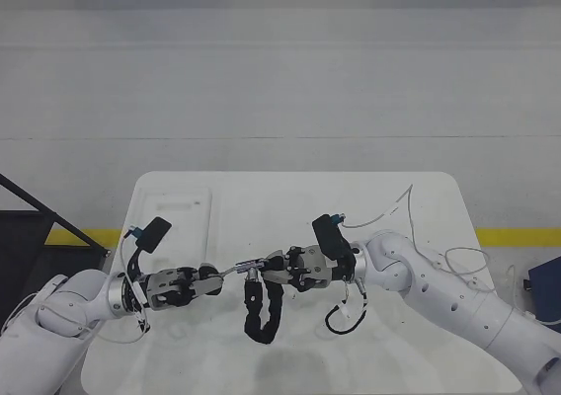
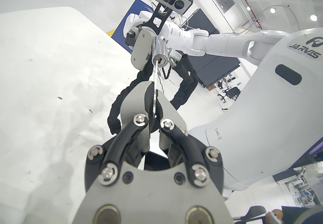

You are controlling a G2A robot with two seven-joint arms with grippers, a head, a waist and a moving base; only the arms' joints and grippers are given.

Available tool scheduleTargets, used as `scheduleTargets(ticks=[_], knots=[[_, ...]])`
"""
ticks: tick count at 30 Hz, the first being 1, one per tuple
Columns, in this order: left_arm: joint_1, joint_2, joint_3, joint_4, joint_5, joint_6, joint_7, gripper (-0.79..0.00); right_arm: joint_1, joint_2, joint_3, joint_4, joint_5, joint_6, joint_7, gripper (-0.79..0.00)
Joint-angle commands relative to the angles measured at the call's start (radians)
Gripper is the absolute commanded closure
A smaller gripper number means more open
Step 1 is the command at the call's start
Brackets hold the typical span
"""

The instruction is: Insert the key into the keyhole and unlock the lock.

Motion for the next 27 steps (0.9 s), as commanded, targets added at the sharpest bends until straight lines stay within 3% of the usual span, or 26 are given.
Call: scheduleTargets(ticks=[1,15,27], knots=[[0.003,0.000,-0.003,-0.001,0.000,-0.003,0.000,0.000,0.000,0.000,0.000,0.000,0.000,0.000,0.000,0.000],[0.035,0.003,-0.036,-0.026,0.036,-0.007,-0.006,0.000,0.000,0.000,0.000,0.000,0.000,0.000,0.000,0.000],[0.015,0.000,-0.032,-0.031,0.065,0.005,0.002,0.000,0.000,0.000,0.000,0.000,0.000,0.000,0.000,0.000]])
